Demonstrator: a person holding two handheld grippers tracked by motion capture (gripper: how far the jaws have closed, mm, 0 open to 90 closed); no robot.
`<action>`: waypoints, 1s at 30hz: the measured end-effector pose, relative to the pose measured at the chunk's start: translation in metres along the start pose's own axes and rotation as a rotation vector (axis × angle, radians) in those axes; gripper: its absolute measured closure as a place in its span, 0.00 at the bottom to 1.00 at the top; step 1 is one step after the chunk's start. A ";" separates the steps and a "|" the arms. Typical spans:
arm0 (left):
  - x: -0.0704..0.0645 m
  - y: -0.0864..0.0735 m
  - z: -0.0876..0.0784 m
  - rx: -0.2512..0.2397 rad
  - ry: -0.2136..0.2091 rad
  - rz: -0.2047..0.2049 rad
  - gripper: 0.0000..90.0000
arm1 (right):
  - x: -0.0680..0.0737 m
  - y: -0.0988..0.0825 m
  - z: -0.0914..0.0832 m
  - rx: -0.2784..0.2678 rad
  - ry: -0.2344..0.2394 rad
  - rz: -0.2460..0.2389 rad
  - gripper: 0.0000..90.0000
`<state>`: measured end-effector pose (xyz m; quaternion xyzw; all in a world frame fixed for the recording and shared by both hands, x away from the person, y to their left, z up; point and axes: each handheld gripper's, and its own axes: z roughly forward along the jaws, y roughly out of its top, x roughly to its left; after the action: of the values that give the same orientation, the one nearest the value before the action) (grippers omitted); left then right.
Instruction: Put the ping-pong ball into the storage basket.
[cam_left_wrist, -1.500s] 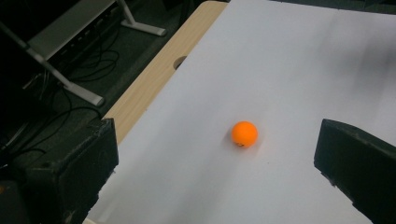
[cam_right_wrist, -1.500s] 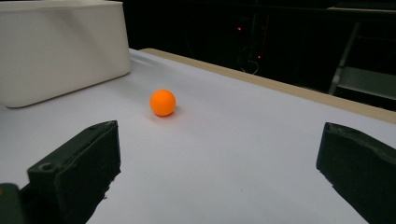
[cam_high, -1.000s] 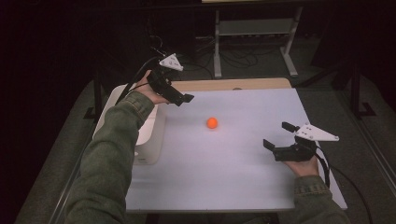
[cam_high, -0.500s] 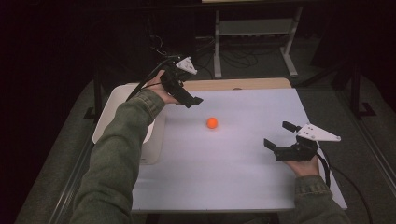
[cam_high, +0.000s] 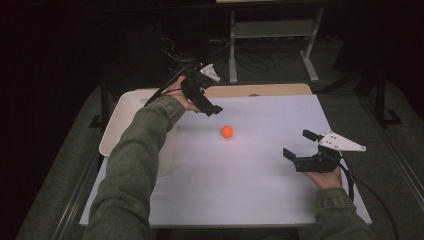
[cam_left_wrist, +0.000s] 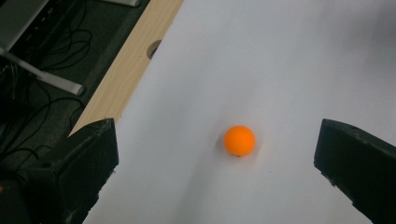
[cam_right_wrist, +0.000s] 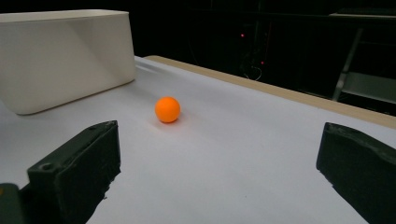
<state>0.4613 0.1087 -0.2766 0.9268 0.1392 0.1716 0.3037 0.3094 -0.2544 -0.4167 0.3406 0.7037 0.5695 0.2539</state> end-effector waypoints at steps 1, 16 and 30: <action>0.000 0.000 0.001 -0.001 0.001 0.003 0.00 | 0.000 0.000 0.000 -0.001 0.001 0.001 0.00; 0.002 0.003 0.023 0.031 -0.020 0.003 0.00 | -0.001 0.000 0.000 -0.007 0.004 0.012 0.00; -0.001 0.005 0.045 0.062 -0.031 0.028 0.00 | -0.002 0.000 -0.003 -0.013 0.002 0.013 0.00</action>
<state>0.4795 0.0816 -0.3084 0.9401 0.1267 0.1571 0.2746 0.3087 -0.2574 -0.4161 0.3431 0.6978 0.5761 0.2518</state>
